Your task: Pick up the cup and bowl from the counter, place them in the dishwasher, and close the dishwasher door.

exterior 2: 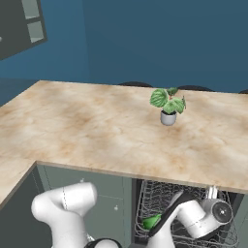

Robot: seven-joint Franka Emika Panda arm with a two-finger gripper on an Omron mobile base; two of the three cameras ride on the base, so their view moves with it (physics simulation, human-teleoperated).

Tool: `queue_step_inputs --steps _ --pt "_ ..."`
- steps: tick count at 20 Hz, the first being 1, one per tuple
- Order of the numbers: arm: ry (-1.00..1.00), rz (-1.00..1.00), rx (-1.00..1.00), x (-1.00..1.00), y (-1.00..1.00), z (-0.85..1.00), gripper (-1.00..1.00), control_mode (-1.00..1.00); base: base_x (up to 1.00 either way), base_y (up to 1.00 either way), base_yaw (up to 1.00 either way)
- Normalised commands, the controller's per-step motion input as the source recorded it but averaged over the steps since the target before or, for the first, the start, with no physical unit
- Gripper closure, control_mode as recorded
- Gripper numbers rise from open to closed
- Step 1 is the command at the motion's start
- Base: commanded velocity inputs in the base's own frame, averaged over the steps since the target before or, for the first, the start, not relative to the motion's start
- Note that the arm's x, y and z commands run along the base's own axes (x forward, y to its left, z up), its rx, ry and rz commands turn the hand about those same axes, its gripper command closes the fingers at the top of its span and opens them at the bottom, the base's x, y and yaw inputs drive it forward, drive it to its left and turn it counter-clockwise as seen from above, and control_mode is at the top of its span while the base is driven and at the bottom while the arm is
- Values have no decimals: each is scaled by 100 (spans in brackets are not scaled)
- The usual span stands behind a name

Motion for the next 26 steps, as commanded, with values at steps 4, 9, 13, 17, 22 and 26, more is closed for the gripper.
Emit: queue_step_inputs --steps 4,9,13,17,22,26 --pt "0 0 8 9 0 22 -100 -100 0 0 0" --pt "0 0 8 0 0 15 -100 -100 0 0 0" --pt "0 0 6 0 0 3 -100 -100 0 0 0" --pt "0 0 7 0 0 0 -100 -100 0 0 0" --pt "0 0 8 -1 0 0 -100 -100 0 0 0" --pt "-1 4 1 -29 0 0 -100 -100 0 0 0"
